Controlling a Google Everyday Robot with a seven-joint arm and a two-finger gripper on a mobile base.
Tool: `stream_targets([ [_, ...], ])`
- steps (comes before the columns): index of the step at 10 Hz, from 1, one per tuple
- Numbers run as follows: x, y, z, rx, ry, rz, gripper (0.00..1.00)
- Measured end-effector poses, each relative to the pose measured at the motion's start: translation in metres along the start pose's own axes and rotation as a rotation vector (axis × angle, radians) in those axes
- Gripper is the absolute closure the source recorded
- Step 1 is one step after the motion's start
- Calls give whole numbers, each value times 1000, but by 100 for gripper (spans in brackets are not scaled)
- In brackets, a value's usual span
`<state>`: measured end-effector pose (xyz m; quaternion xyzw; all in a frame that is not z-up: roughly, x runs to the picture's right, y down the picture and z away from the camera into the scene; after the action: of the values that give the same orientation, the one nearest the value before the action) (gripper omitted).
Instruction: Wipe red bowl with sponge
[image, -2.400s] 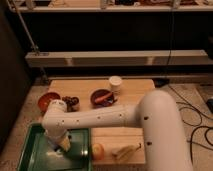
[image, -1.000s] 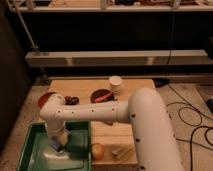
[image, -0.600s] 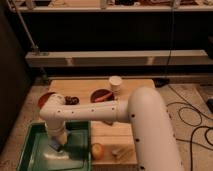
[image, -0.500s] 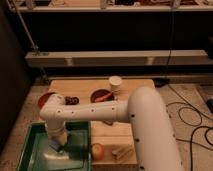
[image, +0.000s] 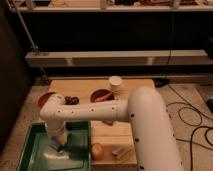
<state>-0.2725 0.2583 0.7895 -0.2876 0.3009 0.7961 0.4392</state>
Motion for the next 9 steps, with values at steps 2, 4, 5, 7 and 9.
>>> stream_targets([
  [2,4,3,-21,1,-3,-2,100],
  [4,13,7,-56,1,1,-1,100],
  [5,18,9,-80,1,2,0,100],
  [7,25,14,-116,-1,2,1,100],
  [9,28,19,-146,-10,-3,1,100],
])
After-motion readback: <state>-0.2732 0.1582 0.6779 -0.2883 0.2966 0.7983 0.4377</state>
